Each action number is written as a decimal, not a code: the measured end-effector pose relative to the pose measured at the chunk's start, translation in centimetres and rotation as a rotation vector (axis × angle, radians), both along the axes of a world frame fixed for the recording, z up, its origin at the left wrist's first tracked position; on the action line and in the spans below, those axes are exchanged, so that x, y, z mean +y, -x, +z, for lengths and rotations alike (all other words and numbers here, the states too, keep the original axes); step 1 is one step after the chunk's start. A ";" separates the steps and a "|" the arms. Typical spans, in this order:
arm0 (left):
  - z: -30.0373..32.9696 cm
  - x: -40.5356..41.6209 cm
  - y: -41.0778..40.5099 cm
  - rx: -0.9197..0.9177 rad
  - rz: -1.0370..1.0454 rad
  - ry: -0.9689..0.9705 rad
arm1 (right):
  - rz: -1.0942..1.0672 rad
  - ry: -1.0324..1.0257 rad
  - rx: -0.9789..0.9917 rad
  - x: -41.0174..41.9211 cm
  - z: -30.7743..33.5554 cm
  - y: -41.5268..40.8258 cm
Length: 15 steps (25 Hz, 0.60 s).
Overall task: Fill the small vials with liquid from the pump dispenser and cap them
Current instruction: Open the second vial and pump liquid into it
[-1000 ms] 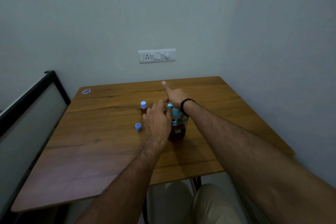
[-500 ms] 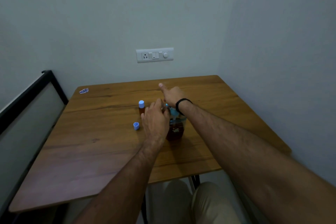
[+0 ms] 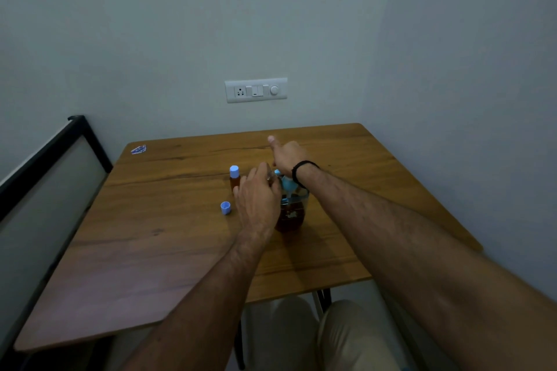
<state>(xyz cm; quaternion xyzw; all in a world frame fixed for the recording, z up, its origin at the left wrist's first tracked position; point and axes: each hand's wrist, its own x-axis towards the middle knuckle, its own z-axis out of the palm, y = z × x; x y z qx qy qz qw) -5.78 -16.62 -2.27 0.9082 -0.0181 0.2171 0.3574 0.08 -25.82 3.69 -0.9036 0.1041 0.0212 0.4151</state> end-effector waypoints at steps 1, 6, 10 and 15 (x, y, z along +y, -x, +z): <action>-0.1 0.0 0.0 -0.005 -0.001 0.005 | 0.029 -0.009 0.026 -0.2 0.5 0.1; 0.0 0.0 0.1 -0.016 0.003 -0.005 | 0.083 -0.109 0.120 -1.0 1.4 0.3; 0.0 0.0 0.0 -0.005 0.001 -0.011 | -0.013 0.014 -0.018 -0.7 -0.4 -0.5; 0.0 -0.1 0.1 -0.003 0.009 -0.015 | 0.099 -0.027 0.137 -1.0 1.4 -0.1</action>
